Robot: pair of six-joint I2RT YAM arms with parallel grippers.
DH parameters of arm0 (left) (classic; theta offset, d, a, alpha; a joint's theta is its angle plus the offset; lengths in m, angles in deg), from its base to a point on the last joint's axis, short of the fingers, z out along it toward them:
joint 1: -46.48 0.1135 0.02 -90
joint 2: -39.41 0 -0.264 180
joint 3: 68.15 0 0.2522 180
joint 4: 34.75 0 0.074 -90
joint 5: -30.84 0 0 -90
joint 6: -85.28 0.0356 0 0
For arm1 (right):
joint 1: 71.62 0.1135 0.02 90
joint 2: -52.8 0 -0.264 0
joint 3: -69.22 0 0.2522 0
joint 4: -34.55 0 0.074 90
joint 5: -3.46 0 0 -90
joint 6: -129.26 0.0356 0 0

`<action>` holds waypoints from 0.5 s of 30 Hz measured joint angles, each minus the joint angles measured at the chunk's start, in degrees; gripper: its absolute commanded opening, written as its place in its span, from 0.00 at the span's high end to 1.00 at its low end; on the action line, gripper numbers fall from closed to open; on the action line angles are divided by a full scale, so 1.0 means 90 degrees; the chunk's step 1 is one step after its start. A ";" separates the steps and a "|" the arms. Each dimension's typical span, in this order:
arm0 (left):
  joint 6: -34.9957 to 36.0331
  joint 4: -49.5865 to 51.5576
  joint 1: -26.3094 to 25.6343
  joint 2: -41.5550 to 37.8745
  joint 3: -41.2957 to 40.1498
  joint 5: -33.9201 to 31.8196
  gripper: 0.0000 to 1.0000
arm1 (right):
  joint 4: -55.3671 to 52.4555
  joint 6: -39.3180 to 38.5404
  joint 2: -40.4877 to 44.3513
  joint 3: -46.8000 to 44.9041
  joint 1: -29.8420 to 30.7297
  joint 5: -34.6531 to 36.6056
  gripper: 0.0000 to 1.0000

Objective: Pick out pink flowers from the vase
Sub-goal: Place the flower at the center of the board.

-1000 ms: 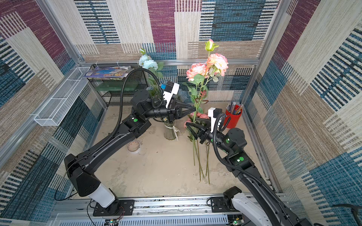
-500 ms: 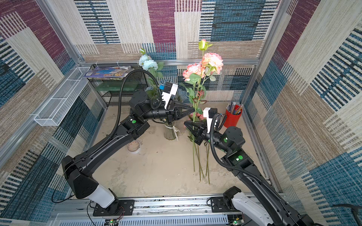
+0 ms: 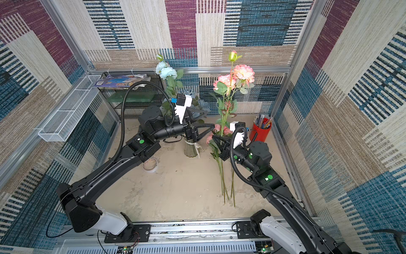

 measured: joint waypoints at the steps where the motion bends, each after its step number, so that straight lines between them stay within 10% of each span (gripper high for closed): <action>1: 0.0066 0.0024 0.0000 -0.0056 -0.0056 -0.0121 0.00 | -0.0095 0.0005 -0.0083 0.0007 -0.0073 0.0126 1.00; 15: 0.0325 0.0102 0.0000 -0.0624 -0.0770 -0.0619 0.01 | -0.1523 0.0376 -0.2516 0.0121 -0.1178 0.0561 1.00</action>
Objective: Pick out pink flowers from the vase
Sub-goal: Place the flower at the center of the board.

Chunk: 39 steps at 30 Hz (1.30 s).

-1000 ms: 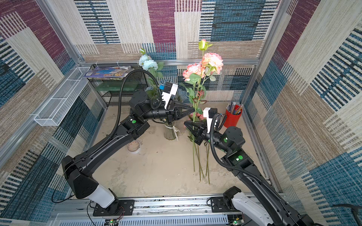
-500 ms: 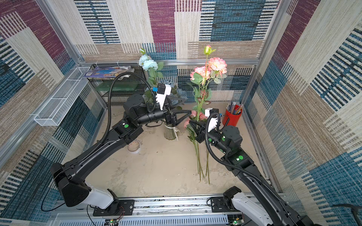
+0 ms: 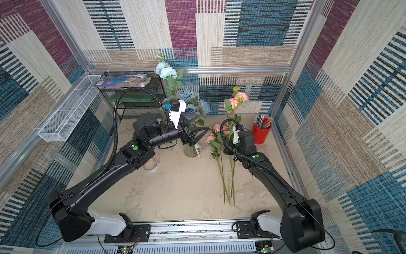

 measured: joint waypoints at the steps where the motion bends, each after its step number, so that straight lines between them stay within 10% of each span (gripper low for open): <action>1: 0.0015 0.0000 0.0000 -0.0024 -0.0019 -0.0002 0.01 | -0.0032 -0.0002 -0.0158 0.0000 0.0002 -0.0005 1.00; 26: 0.0299 0.0002 -0.0012 -0.0308 -0.0248 -0.0053 0.01 | -0.0223 -0.0019 -0.2018 -0.0216 0.0930 0.2086 1.00; 39: 0.0301 0.0005 -0.0012 -0.0279 -0.0248 -0.0257 0.01 | -0.0114 0.0078 -0.2035 -0.0262 0.0954 0.2152 0.67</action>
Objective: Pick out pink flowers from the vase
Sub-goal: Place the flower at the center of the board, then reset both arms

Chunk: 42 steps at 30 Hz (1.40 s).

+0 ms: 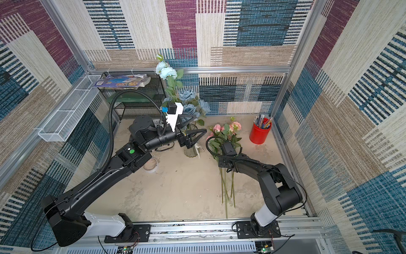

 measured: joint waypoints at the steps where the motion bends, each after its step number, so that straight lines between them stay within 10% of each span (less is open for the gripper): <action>1: 0.0000 0.0010 0.0000 0.0000 0.0007 -0.0058 0.01 | -0.0012 0.0000 0.0041 0.0036 0.0000 0.0010 0.64; 13: 0.0092 0.0656 0.0029 -0.1241 -0.0704 -0.1598 0.00 | -0.0347 0.0017 0.1460 0.0500 -0.0024 0.0350 0.02; 24: -0.0109 0.2698 0.1955 -0.2591 -0.0942 -0.4908 0.01 | -0.0073 0.0015 0.2727 0.0148 -0.0053 0.0682 0.04; 33: -0.0899 0.3810 0.4318 -0.1608 -0.2225 -0.4036 0.01 | 0.1064 0.0080 0.3016 -0.1032 -0.0624 0.1195 0.04; 42: -0.0253 0.2407 0.5204 -0.0561 -0.3565 -0.4250 0.00 | 0.3376 -0.0886 0.3084 -0.2341 -0.0925 0.2613 0.04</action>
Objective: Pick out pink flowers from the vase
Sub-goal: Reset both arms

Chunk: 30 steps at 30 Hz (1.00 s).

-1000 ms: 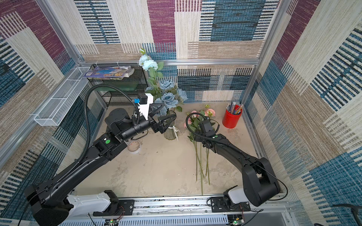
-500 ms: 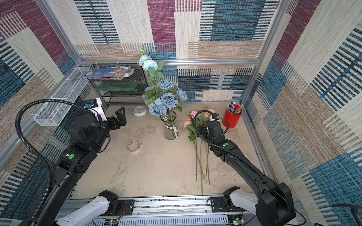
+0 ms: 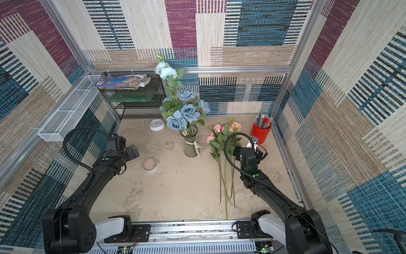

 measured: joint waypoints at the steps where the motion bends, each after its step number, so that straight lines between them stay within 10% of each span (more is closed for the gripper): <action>1: 0.0085 -0.0192 0.0049 0.0073 -0.0131 -0.0027 0.01 | 0.0185 -0.0083 -0.0092 -0.0087 -0.0063 0.0104 0.04; 30: 0.1212 -0.5530 0.0090 0.1681 -0.2246 0.2200 0.00 | 0.5059 -0.1260 -0.2380 -0.1316 -0.1501 -0.1800 0.04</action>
